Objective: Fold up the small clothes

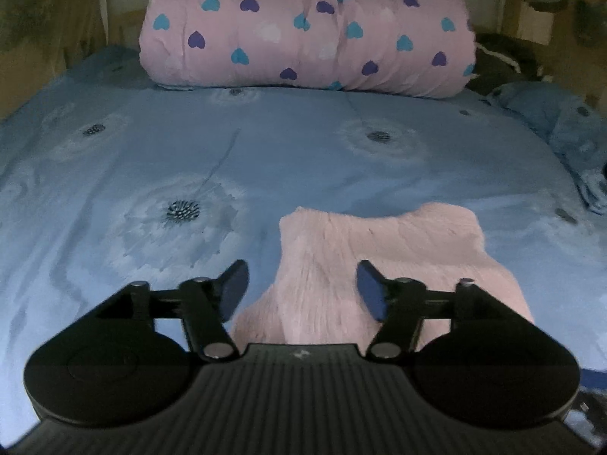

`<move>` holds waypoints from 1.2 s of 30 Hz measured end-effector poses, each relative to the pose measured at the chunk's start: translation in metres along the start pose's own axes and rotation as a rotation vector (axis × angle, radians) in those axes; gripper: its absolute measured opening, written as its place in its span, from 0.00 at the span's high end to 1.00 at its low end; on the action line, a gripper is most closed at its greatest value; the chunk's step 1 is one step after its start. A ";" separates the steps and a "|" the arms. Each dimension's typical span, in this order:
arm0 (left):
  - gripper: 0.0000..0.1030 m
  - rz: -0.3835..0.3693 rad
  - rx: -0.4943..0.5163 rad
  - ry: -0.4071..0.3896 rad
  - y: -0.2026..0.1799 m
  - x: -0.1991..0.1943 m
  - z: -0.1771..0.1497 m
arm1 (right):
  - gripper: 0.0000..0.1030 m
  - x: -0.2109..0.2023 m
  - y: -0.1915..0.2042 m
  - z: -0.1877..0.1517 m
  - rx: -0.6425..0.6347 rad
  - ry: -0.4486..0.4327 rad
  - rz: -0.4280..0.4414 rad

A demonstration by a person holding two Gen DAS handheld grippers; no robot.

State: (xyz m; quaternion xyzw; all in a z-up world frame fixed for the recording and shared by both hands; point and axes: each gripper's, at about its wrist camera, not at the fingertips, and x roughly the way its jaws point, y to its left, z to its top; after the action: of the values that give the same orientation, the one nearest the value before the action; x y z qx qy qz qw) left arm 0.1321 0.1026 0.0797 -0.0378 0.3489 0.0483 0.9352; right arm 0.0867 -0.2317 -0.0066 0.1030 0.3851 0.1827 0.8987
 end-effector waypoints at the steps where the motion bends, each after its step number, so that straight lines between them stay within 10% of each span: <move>1: 0.27 -0.007 -0.001 0.007 0.001 -0.007 -0.003 | 0.45 0.000 0.001 -0.001 -0.005 -0.001 0.003; 13: 0.20 0.006 -0.123 0.050 0.019 -0.033 -0.068 | 0.45 -0.013 0.028 -0.005 -0.023 -0.053 0.118; 25: 0.18 -0.180 -0.296 0.128 0.042 -0.015 -0.080 | 0.45 0.019 0.081 -0.014 -0.106 -0.095 0.055; 32: 0.59 -0.186 -0.234 0.093 0.026 -0.017 -0.077 | 0.74 0.011 0.084 -0.011 -0.106 -0.132 0.039; 36: 0.63 -0.155 -0.187 0.088 0.026 -0.020 -0.075 | 0.77 -0.001 0.089 -0.012 -0.163 -0.172 0.009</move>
State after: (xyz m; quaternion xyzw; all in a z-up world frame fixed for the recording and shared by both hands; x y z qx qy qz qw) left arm 0.0657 0.1189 0.0351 -0.1537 0.3794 0.0068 0.9123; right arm 0.0548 -0.1510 0.0146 0.0464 0.2898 0.2078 0.9331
